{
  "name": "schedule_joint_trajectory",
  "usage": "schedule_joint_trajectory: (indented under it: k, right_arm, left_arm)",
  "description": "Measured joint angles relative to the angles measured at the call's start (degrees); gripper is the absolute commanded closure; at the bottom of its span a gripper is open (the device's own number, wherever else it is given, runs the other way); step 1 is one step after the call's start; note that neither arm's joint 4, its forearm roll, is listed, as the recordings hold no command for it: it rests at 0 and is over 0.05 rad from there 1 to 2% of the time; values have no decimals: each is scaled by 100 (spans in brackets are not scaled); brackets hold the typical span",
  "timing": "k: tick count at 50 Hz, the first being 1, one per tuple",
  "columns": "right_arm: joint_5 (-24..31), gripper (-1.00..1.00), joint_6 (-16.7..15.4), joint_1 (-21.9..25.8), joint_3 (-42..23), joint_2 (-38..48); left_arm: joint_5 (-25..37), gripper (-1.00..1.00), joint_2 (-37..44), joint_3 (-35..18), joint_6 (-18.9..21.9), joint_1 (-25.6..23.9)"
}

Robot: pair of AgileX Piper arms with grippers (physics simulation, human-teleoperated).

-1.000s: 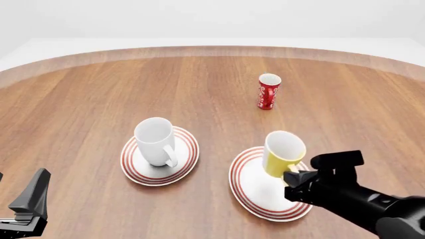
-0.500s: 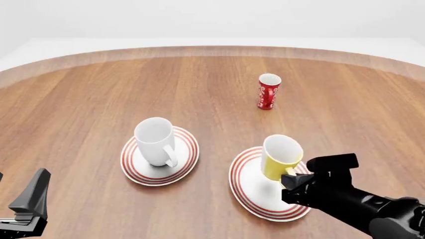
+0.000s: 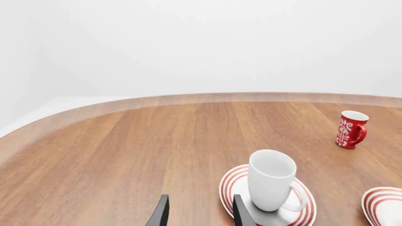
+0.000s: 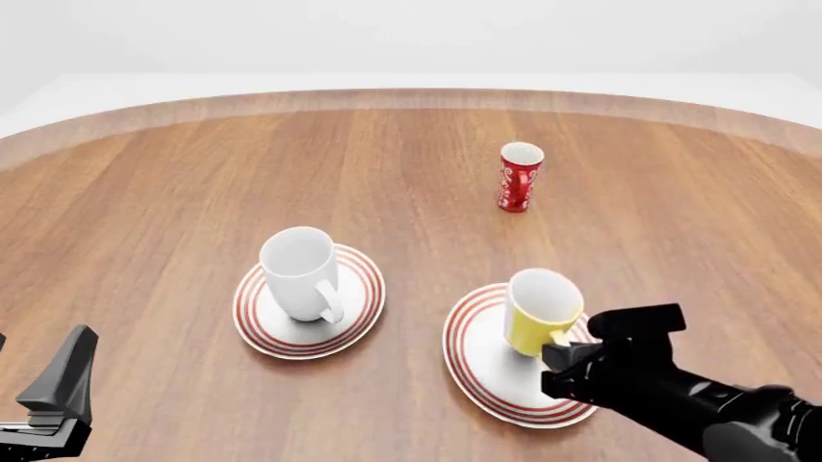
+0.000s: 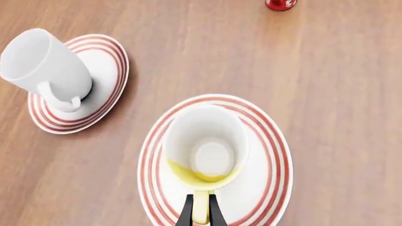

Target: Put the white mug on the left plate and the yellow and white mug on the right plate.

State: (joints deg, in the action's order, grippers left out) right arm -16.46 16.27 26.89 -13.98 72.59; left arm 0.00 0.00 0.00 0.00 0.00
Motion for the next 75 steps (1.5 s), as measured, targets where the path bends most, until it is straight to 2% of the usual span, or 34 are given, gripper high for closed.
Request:
schedule_joint_trajectory:
  k: [20, 21, 45, 75]
  right_arm:
    - [-243, 100, 42, -27, 102, 219]
    - [-246, -100, 43, -28, 104, 222]
    - [-156, -100, 63, -78, 77, 102]
    - [1280, -100, -136, -276, -211, -1605]
  left_arm:
    - [0, -100, 0, 0, 0, 0]
    - [0, -100, 0, 0, 0, 0]
    - [0, -100, 0, 0, 0, 0]
    - [0, -100, 0, 0, 0, 0]
